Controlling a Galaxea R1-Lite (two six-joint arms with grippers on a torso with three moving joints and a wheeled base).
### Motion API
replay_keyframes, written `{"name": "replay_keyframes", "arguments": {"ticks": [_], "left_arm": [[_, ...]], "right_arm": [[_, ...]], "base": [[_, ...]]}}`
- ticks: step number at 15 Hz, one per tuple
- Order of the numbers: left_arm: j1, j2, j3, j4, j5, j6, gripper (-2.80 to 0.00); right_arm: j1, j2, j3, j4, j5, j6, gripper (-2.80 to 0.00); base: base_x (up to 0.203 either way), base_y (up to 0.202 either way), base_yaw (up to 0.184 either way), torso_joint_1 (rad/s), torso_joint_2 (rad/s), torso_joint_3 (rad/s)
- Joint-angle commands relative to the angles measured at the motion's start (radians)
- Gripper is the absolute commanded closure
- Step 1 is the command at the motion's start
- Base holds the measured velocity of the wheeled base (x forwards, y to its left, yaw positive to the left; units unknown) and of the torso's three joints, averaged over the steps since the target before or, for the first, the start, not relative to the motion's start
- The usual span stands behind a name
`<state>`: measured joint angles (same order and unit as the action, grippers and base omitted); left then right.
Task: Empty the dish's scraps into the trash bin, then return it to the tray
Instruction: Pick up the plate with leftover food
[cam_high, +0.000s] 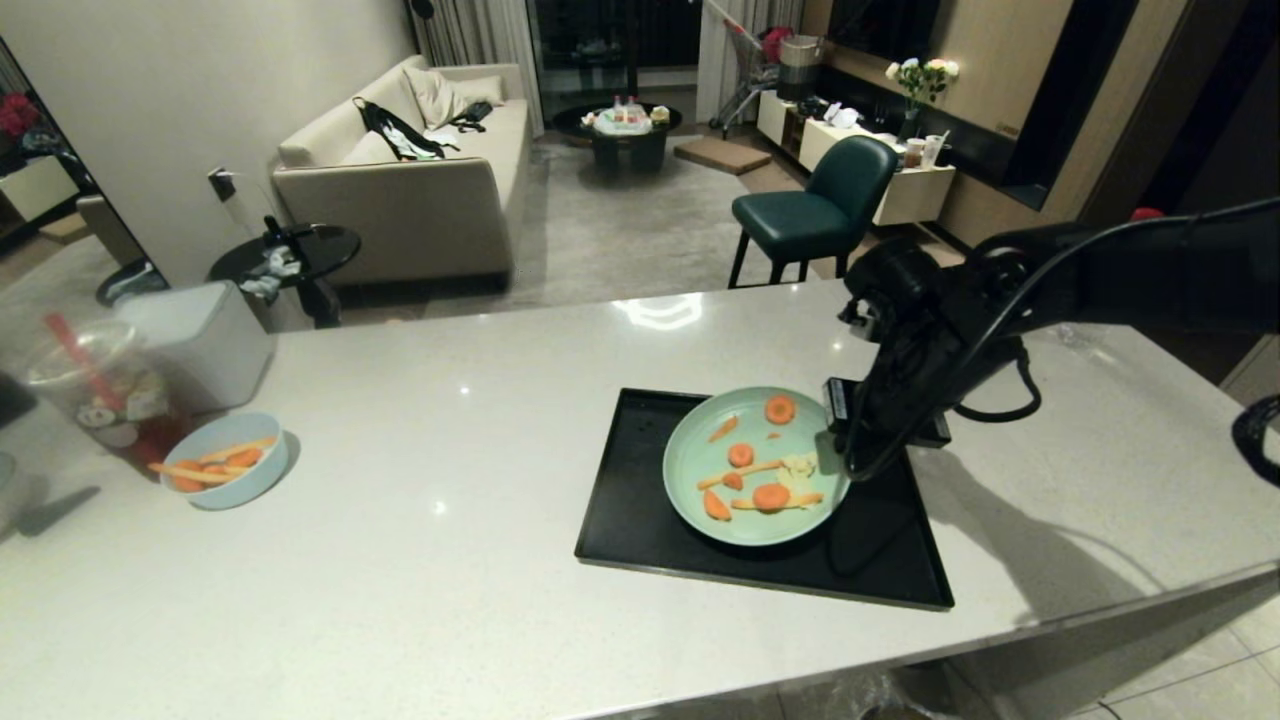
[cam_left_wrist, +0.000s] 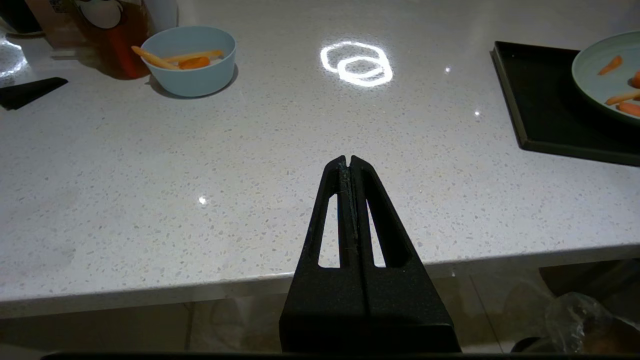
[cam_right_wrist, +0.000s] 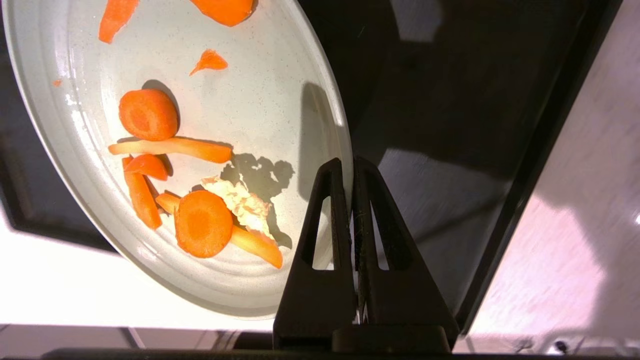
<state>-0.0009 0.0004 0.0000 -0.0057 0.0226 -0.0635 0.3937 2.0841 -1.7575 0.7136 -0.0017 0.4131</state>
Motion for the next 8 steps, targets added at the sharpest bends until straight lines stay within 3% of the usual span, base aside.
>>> {"name": "replay_keyframes", "arguments": {"ticks": [1,8], "left_arm": [[0.0,0.001,0.0,0.0,0.0,-0.001,0.0],[0.0,0.001,0.0,0.0,0.0,-0.001,0.0]], "right_arm": [[0.021,-0.072,0.067,-0.014,0.0,0.022,0.0],[0.046,-0.311,0.414,-0.206,0.001,0.037,0.0]], "base": [[0.0,0.0,0.0,0.0,0.0,0.0],[0.0,0.0,0.0,0.0,0.0,0.0]]}}
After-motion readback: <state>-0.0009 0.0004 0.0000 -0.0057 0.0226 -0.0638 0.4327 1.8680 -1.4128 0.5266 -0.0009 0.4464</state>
